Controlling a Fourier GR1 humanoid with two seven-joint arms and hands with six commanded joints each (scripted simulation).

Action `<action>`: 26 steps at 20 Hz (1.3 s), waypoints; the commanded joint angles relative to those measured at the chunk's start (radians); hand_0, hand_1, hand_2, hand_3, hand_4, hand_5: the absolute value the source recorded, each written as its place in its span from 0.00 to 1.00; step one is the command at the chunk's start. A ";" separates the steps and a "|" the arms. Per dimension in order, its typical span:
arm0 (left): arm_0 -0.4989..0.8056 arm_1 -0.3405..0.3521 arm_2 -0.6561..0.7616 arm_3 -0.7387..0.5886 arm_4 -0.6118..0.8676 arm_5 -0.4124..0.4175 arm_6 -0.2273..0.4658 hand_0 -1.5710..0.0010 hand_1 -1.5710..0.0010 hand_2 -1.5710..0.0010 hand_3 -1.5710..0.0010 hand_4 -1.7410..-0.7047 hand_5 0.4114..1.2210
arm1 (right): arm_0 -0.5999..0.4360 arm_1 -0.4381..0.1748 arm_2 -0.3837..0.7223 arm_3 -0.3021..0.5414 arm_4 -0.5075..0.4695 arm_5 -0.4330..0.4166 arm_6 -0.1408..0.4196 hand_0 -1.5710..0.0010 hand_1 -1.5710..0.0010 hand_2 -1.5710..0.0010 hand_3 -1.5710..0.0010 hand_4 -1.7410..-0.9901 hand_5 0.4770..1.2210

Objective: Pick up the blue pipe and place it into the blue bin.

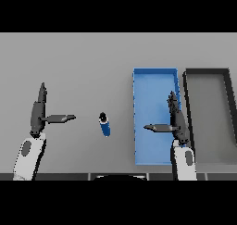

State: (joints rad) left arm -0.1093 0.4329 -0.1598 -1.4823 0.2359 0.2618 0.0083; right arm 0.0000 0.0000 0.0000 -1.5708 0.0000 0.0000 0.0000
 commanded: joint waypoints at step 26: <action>0.082 0.224 -0.309 -0.254 -0.064 -0.479 0.019 1.00 1.00 1.00 1.00 0.64 0.07 | 0.060 -0.168 0.096 -0.102 0.170 0.074 -0.073 1.00 1.00 1.00 1.00 0.70 0.13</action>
State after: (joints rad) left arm -0.0274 0.6561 -0.4694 -1.7363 0.1714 -0.2179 0.0268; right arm 0.0600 -0.1686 0.0954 -1.6732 0.1701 0.0734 -0.0720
